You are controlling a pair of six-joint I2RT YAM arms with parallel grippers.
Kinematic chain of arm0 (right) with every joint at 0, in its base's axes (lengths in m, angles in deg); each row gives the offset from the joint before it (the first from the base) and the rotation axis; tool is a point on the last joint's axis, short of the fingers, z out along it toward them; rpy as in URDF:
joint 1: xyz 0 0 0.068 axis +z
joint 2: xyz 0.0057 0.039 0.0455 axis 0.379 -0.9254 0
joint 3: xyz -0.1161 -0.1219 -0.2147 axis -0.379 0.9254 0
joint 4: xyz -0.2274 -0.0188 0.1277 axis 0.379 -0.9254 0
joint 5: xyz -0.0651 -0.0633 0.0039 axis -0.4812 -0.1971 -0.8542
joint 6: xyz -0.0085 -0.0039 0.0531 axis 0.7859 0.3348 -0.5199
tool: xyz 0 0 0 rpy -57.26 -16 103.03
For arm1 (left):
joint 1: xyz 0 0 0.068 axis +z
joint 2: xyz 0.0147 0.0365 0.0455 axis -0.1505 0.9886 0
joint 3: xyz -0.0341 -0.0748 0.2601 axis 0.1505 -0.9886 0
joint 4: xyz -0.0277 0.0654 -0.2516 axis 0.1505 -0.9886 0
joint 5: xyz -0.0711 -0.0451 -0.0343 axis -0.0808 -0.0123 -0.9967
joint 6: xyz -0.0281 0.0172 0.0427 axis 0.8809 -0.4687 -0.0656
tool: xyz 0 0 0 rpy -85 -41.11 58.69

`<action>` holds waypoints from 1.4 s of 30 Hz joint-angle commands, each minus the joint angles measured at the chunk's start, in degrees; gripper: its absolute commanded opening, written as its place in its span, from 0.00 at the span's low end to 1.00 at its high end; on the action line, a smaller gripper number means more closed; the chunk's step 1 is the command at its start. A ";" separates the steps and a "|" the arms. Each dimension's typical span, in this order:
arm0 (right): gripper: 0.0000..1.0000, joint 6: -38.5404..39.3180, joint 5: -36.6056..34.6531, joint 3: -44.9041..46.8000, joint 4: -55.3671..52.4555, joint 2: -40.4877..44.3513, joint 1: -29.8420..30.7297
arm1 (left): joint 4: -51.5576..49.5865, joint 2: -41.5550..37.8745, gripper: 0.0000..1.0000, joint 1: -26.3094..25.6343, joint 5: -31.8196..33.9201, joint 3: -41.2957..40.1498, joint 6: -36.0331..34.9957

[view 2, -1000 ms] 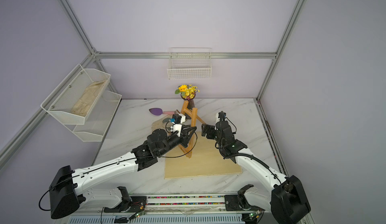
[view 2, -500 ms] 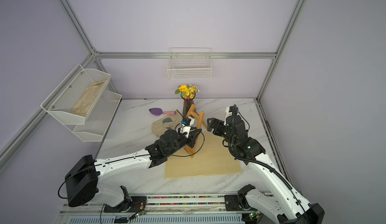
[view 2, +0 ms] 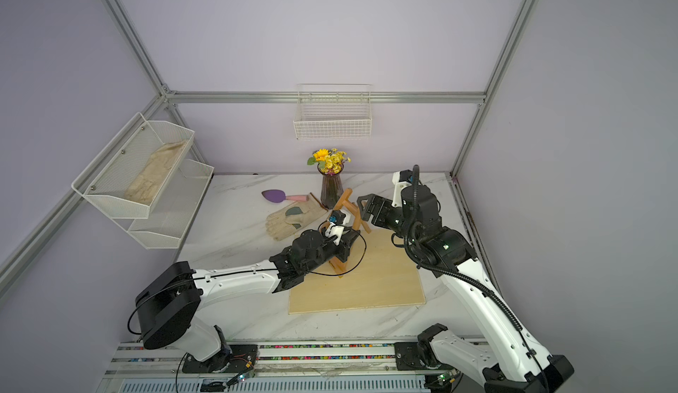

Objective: Assemble the easel
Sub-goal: Place the easel at the center of the board.

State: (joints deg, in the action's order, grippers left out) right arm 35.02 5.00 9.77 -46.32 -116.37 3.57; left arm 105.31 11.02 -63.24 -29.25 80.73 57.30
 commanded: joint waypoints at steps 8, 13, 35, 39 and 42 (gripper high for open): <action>0.76 1.68 4.46 -2.01 2.35 -6.19 -1.47 | 8.47 -0.31 0.00 -0.28 -2.59 6.76 -0.80; 0.65 2.19 8.33 -0.77 6.10 -6.83 -2.20 | 7.83 0.12 0.00 -0.33 -2.81 7.71 -0.40; 0.19 8.16 6.22 1.47 10.79 -6.81 -2.62 | 2.33 0.46 0.00 -0.26 -2.30 9.53 2.14; 0.12 8.43 5.25 1.95 12.68 -6.41 -2.90 | 1.53 0.64 0.13 -0.26 -2.37 10.28 2.14; 0.04 8.63 2.86 1.64 13.78 -6.60 -3.23 | 1.13 0.57 0.38 -0.25 -2.59 10.48 2.27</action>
State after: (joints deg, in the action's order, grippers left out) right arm 45.07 9.59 11.62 -37.69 -123.67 0.58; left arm 103.43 11.43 -63.15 -31.67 86.50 59.92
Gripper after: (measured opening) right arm 0.216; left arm 0.324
